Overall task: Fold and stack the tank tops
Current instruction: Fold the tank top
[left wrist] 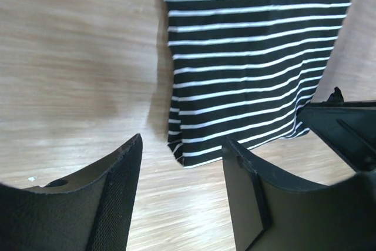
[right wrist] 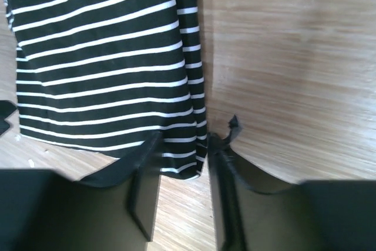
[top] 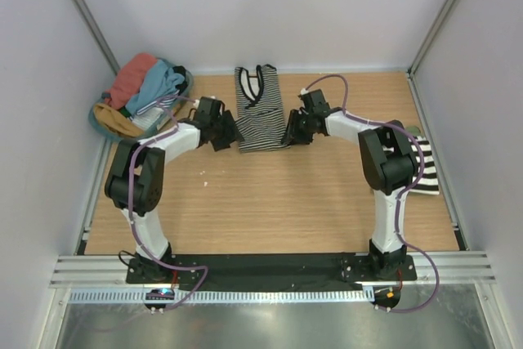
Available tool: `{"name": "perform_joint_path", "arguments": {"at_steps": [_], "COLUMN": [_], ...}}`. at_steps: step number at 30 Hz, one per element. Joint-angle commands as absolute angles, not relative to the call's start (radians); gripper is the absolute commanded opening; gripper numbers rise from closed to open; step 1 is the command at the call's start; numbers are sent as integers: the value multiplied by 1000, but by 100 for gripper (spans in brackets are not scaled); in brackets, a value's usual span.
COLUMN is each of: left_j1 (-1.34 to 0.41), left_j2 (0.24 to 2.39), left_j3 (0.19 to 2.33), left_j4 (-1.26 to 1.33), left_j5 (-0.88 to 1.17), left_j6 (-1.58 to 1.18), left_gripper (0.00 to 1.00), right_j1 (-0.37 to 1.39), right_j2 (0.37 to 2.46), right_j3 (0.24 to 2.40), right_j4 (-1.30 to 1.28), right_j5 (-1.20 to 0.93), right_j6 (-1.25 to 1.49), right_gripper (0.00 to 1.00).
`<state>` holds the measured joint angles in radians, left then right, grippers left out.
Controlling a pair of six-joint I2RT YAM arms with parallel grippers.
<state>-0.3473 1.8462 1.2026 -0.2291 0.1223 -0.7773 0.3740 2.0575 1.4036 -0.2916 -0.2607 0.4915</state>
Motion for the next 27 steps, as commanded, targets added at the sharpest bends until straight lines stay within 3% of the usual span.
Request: {"name": "perform_joint_path", "arguments": {"at_steps": [1, 4, 9, 13, 16, 17, 20, 22, 27], "left_j1": [-368, -385, -388, -388, -390, -391, -396, -402, -454], "left_j2": [1786, 1775, 1805, 1801, 1793, 1790, 1778, 1761, 1657], "left_j3": [1157, 1097, 1068, 1063, 1055, 1052, 1045, 1019, 911], "left_j4": [-173, -120, -54, -28, -11, -12, -15, -18, -64], "left_j5": [150, 149, 201, 207, 218, 222, 239, 241, 206], "left_j6": [-764, -758, -742, -736, -738, -739, -744, -747, -741], "left_gripper": [57, 54, 52, 49, 38, 26, 7, 2, 2], "right_j1": [379, 377, 379, 380, 380, 380, 380, 380, 393], "right_j2": [1991, 1964, 1942, 1934, 1928, 1927, 1905, 1887, 1790], "right_j3": [1355, 1306, 1272, 1261, 1253, 1250, 1226, 1195, 1063], "right_j4": [-218, -198, -170, -157, -152, -152, -156, -172, -213], "right_j5": [-321, -334, -356, -368, -382, -393, -399, -390, -367], "right_j6": [514, 523, 523, 522, 529, 532, 534, 534, 535], "right_gripper": [40, 40, 49, 48, 25, 20, 10, 6, 1]}}
